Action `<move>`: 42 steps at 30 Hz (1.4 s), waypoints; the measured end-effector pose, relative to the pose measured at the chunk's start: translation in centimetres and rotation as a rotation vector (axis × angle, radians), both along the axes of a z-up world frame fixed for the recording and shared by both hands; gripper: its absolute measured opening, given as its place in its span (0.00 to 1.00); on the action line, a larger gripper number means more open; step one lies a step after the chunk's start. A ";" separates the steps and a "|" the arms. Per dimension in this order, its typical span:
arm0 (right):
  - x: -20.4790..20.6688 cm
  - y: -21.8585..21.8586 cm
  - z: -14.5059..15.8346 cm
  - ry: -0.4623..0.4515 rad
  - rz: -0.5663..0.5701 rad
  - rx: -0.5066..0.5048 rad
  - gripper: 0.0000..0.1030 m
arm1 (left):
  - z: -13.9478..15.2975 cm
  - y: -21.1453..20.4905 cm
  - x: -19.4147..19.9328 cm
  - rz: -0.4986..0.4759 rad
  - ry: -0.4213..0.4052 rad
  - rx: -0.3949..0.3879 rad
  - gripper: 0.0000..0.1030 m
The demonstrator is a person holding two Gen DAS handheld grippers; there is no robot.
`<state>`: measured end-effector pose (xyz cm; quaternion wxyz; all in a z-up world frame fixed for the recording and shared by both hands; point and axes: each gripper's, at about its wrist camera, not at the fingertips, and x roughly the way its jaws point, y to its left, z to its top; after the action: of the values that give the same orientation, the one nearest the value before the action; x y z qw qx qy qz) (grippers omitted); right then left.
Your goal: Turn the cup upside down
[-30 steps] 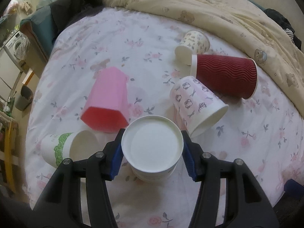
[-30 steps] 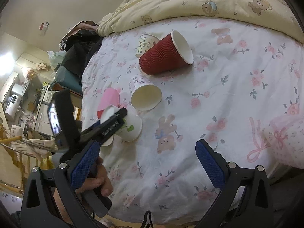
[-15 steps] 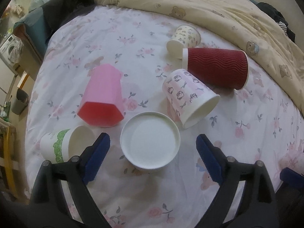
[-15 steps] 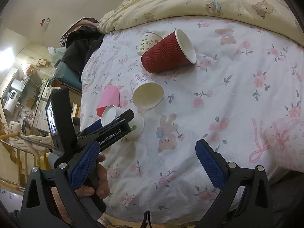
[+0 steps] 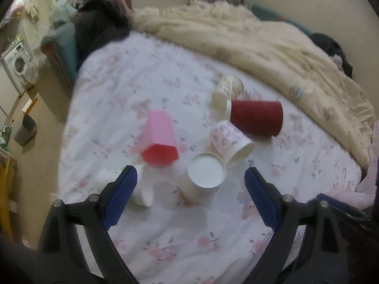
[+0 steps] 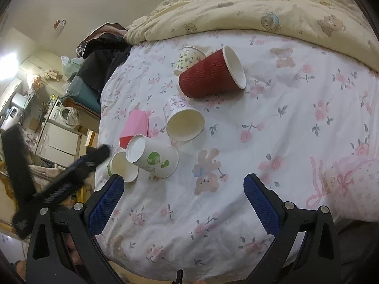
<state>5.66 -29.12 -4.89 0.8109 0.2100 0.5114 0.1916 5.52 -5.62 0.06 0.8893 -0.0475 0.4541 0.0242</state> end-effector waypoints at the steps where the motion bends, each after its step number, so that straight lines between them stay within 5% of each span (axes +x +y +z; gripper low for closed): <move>1: 0.0 0.2 0.1 -0.008 0.004 -0.008 1.00 | 0.6 0.5 -0.5 0.001 -0.017 0.003 0.88; 7: -0.8 1.8 1.7 -0.105 0.045 -0.082 1.00 | 2.6 2.5 -3.8 0.012 -0.092 0.045 0.88; 19: -2.2 5.9 3.0 -0.226 0.142 -0.157 1.00 | 1.0 6.4 -7.3 0.112 -0.057 -0.019 0.88; 27: -2.2 7.8 2.5 -0.229 0.181 -0.211 1.00 | 0.3 7.0 -7.4 0.113 -0.046 -0.022 0.88; 30: -2.1 8.1 2.2 -0.226 0.188 -0.225 1.00 | -0.2 6.9 -7.3 0.110 -0.034 -0.011 0.99; 42: -2.0 8.6 2.0 -0.229 0.192 -0.257 1.00 | -0.2 6.9 -7.0 0.118 -0.031 -0.025 1.00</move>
<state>3.63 -20.55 -2.91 0.8621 0.0319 0.4536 0.2237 -1.43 1.24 -0.18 0.8928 -0.0856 0.4368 0.0700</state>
